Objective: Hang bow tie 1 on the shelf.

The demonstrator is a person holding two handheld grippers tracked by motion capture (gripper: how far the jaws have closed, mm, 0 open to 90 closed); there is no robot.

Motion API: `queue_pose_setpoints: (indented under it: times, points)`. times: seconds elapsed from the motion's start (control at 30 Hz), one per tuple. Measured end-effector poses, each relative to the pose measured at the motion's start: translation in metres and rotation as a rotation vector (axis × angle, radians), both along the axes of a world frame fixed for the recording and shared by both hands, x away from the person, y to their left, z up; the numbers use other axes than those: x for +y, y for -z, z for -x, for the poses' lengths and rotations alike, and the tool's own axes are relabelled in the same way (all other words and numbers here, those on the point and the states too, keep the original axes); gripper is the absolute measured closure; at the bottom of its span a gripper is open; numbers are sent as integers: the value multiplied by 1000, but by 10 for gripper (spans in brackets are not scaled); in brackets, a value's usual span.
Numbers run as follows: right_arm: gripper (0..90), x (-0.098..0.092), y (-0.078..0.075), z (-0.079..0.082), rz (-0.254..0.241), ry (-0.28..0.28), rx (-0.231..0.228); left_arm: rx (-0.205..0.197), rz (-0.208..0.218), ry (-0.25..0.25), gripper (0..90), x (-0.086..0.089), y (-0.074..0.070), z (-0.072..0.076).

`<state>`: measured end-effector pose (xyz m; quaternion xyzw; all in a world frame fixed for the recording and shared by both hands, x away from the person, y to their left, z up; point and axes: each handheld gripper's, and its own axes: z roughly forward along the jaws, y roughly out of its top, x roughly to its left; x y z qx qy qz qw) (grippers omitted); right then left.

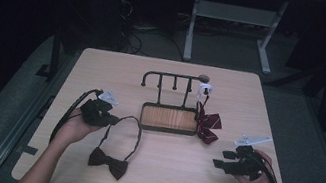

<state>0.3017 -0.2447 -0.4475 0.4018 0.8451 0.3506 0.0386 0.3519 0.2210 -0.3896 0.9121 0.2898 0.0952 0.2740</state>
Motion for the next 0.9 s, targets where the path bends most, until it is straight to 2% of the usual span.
queue_pose_setpoints:
  times: [0.9]
  points:
    - [425, 0, -1, 0, 6, -1, -8, -61, -1, 37, 896, -6, -29, 10]
